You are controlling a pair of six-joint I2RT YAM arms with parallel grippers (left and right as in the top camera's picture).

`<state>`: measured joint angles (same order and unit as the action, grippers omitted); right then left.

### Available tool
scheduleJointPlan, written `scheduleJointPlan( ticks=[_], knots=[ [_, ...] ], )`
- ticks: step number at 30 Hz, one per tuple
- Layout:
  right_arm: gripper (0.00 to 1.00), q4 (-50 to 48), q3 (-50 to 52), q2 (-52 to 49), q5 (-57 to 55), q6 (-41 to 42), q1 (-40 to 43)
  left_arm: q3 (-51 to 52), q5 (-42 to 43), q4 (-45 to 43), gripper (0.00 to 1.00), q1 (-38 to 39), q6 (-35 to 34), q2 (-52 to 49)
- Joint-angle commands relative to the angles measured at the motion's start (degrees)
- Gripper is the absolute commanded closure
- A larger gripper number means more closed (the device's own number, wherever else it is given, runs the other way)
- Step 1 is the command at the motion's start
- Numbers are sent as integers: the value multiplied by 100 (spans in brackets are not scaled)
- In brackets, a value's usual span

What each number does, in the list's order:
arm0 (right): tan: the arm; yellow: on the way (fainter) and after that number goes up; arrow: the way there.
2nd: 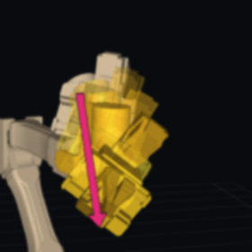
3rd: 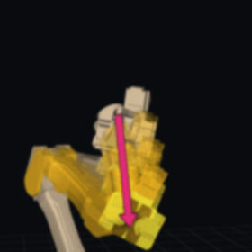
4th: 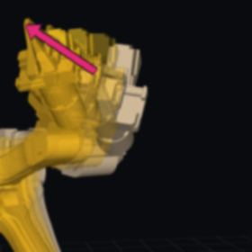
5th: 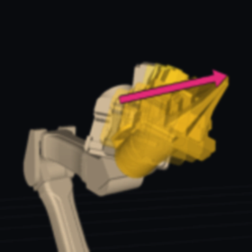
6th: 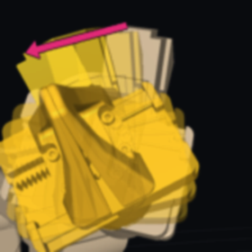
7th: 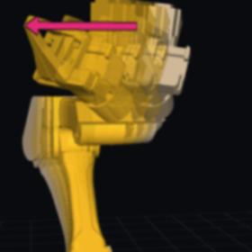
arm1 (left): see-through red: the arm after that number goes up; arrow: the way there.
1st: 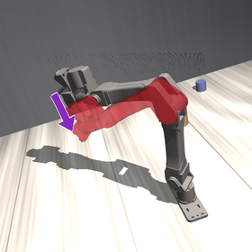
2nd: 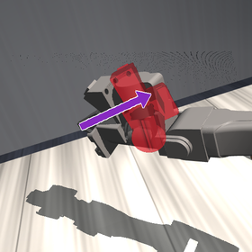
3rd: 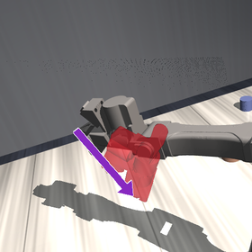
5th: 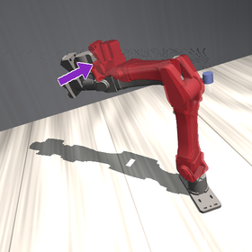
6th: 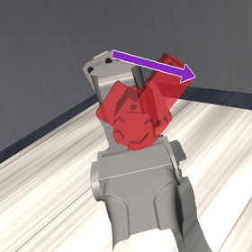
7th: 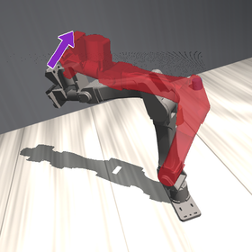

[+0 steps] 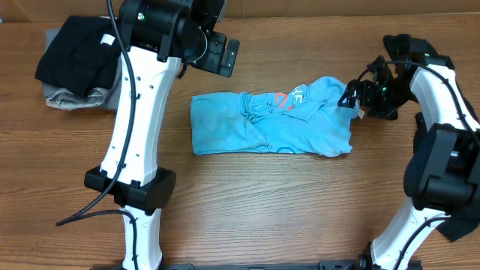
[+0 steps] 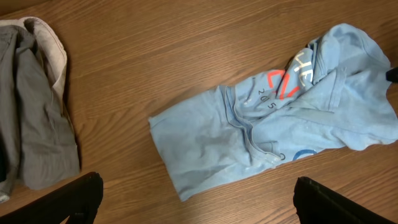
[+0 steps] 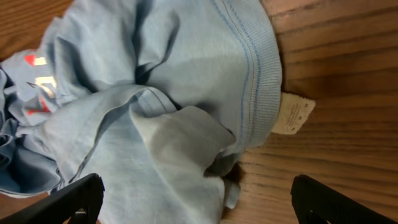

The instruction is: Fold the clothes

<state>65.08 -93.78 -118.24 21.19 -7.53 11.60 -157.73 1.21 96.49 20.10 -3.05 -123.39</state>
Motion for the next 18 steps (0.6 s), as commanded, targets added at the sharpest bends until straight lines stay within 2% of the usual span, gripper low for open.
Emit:
scheduleJointPlan(
  ticks=[1, 18],
  knots=[
    [0, -39, 79, -114, 98, -46, 39, 9, -59, -28, 0, -22, -81, -4],
    [0, -96, 83, -116, 101, -42, 37, 9, -59, -76, 0, -22, -81, -4]
  ],
)
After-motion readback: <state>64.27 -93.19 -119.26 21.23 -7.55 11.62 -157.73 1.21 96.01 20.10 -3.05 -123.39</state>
